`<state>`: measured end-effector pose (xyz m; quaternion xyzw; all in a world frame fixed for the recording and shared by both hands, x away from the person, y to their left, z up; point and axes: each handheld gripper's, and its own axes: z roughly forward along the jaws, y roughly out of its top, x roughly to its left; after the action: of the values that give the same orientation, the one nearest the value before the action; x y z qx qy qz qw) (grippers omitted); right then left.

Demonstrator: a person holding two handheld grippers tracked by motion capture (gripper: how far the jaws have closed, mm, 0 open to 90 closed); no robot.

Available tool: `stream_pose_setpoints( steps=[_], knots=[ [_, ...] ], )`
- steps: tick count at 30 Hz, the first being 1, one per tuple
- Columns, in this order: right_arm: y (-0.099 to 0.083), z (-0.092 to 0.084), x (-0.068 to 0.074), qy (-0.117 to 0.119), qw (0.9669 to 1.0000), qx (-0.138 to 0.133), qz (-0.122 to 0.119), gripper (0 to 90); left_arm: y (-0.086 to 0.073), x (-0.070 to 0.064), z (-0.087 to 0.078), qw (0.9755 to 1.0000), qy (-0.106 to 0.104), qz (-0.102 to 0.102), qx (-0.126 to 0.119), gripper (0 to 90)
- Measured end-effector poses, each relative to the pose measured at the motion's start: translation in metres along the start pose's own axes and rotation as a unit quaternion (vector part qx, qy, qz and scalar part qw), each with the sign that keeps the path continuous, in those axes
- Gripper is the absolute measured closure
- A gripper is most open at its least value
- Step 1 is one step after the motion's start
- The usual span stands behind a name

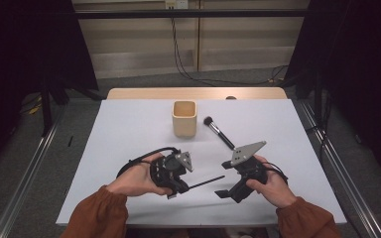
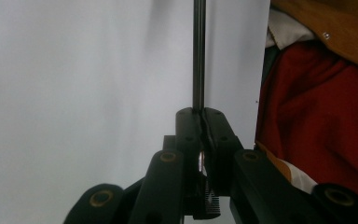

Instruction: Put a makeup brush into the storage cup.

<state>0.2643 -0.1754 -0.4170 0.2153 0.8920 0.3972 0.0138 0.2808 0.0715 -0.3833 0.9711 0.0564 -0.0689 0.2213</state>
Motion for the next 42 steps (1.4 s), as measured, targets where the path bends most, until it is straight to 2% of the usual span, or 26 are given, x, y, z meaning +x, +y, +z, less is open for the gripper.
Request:
stream_pose_setpoints(
  steps=[2, 4, 8, 14, 16, 20, 21, 24, 27, 30, 31, 33, 35, 36, 37, 38, 41, 42],
  knots=[
    [0.002, 0.002, -0.002, 0.008, 0.9999, 0.013, -0.003, 4.6, 0.000, 0.000, 0.002, 0.9999, 0.006, 0.004, 0.010, 85.7],
    [0.003, 0.005, -0.003, 0.016, 0.9993, 0.033, -0.010, 3.5, -0.001, 0.000, 0.001, 0.9999, 0.013, 0.007, 0.003, 85.6],
    [0.007, 0.010, -0.001, 0.034, 0.9968, 0.068, -0.024, 3.7, -0.002, -0.001, 0.001, 0.9998, 0.014, 0.009, 0.008, 85.6],
    [0.014, 0.017, -0.003, 0.036, 0.9923, 0.112, -0.039, 4.0, -0.002, 0.000, 0.004, 0.9996, 0.012, 0.010, 0.024, 85.6],
    [0.016, 0.019, -0.005, 0.036, 0.9914, 0.119, -0.042, 4.0, -0.002, 0.002, 0.007, 0.9995, 0.011, 0.008, 0.029, 85.6],
    [0.018, 0.024, -0.007, 0.031, 0.9880, 0.145, -0.045, 4.1, -0.003, 0.003, 0.011, 0.9990, 0.021, 0.006, 0.040, 85.6],
    [0.019, 0.025, -0.007, 0.032, 0.9872, 0.149, -0.046, 4.0, -0.003, 0.003, 0.011, 0.9990, 0.012, 0.004, 0.042, 85.6],
    [0.019, 0.027, -0.008, 0.038, 0.9852, 0.155, -0.061, 3.8, -0.003, 0.002, 0.012, 0.9983, 0.021, 0.010, 0.053, 85.6],
    [0.021, 0.029, -0.007, 0.047, 0.9833, 0.162, -0.070, 3.8, -0.002, 0.001, 0.015, 0.9980, 0.016, 0.010, 0.061, 85.6],
    [0.023, 0.031, -0.005, 0.060, 0.9824, 0.158, -0.078, 3.3, -0.002, 0.001, 0.016, 0.9973, 0.020, 0.011, 0.069, 85.6],
    [0.024, 0.032, -0.005, 0.063, 0.9819, 0.160, -0.079, 3.2, -0.002, 0.001, 0.017, 0.9978, 0.022, 0.003, 0.063, 85.6],
    [0.025, 0.034, -0.005, 0.064, 0.9811, 0.167, -0.074, 3.5, -0.002, 0.003, 0.017, 0.9972, 0.021, 0.008, 0.071, 85.6],
    [0.026, 0.036, -0.005, 0.058, 0.9795, 0.173, -0.084, 9.4, -0.002, 0.002, 0.019, 0.9975, 0.021, 0.001, 0.068, 85.6],
    [0.026, 0.037, -0.006, 0.063, 0.9782, 0.178, -0.087, 10.4, -0.002, 0.003, 0.020, 0.9971, 0.022, 0.008, 0.073, 85.6],
    [0.027, 0.038, -0.006, 0.063, 0.9781, 0.176, -0.092, 11.9, -0.002, 0.002, 0.020, 0.9972, 0.022, 0.003, 0.072, 85.6],
    [0.027, 0.038, -0.005, 0.058, 0.9791, 0.170, -0.096, 17.5, -0.001, 0.003, 0.020, 0.9966, 0.020, 0.007, 0.079, 85.6],
    [0.029, 0.041, -0.005, 0.061, 0.9782, 0.170, -0.102, 23.2, -0.001, 0.004, 0.021, 0.9964, 0.020, 0.011, 0.082, 85.6],
    [0.030, 0.041, -0.005, 0.068, 0.9767, 0.176, -0.102, 27.5, -0.001, 0.004, 0.021, 0.9965, 0.020, 0.011, 0.081, 85.6]
  ],
)
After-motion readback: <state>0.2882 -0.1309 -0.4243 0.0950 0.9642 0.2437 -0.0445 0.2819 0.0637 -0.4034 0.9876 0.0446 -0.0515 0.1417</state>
